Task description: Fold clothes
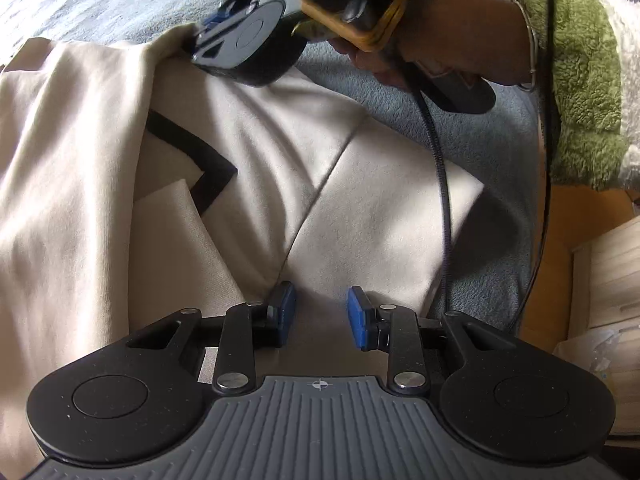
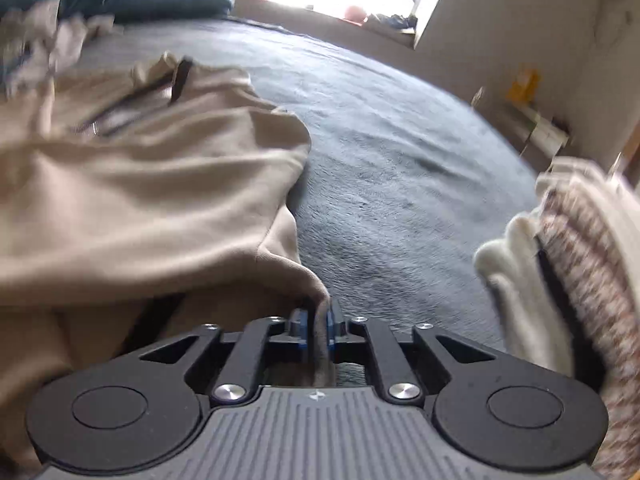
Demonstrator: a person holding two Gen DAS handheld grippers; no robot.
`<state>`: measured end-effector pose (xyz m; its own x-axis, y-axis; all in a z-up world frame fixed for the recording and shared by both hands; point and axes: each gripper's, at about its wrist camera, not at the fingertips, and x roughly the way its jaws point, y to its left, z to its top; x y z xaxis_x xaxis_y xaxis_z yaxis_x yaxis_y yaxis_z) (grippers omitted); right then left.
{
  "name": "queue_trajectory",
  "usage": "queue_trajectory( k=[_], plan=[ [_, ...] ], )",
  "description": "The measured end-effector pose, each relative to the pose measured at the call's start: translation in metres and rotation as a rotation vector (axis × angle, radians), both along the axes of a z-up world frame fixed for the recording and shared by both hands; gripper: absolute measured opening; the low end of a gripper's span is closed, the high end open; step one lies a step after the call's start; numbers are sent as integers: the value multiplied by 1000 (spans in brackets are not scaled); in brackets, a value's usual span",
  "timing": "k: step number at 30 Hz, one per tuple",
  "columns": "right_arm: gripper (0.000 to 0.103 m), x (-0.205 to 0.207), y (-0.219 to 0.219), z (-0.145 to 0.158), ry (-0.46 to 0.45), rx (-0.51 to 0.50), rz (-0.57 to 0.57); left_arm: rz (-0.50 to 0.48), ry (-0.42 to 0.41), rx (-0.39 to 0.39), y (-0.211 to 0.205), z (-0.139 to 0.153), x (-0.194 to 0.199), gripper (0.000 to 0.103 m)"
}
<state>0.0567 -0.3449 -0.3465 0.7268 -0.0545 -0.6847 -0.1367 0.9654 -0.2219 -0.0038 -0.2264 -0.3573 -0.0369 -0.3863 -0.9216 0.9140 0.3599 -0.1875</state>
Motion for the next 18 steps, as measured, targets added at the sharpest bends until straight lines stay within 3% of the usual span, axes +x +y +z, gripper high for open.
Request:
queue_trajectory(
  k=[1, 2, 4, 5, 6, 8, 12, 14, 18],
  plan=[
    [37, 2, -2, 4, -1, 30, 13, 3, 4, -2, 0, -1, 1, 29],
    [39, 4, -2, 6, 0, 47, 28, 7, 8, -4, -1, -1, 2, 29],
    [38, 9, 3, 2, 13, -4, 73, 11, 10, -6, -1, -2, 4, 29],
    [21, 13, 5, -2, 8, -52, 85, 13, 9, -7, -2, -2, 4, 29],
    [13, 16, 6, -7, -7, -110, 84, 14, 7, -9, -2, -2, 4, 29],
    [22, 20, 1, -11, -29, -155, 74, 16, 4, -12, -2, -3, 5, 30],
    [28, 1, 4, 9, -30, -155, 54, 29, 15, -21, -2, -4, 8, 30],
    [41, -21, -8, 31, -16, -47, 3, 35, 18, -32, -1, -4, 10, 30],
    [41, -51, -37, 34, 178, 248, -151, 59, 30, -54, 4, 1, 9, 31]
  ],
)
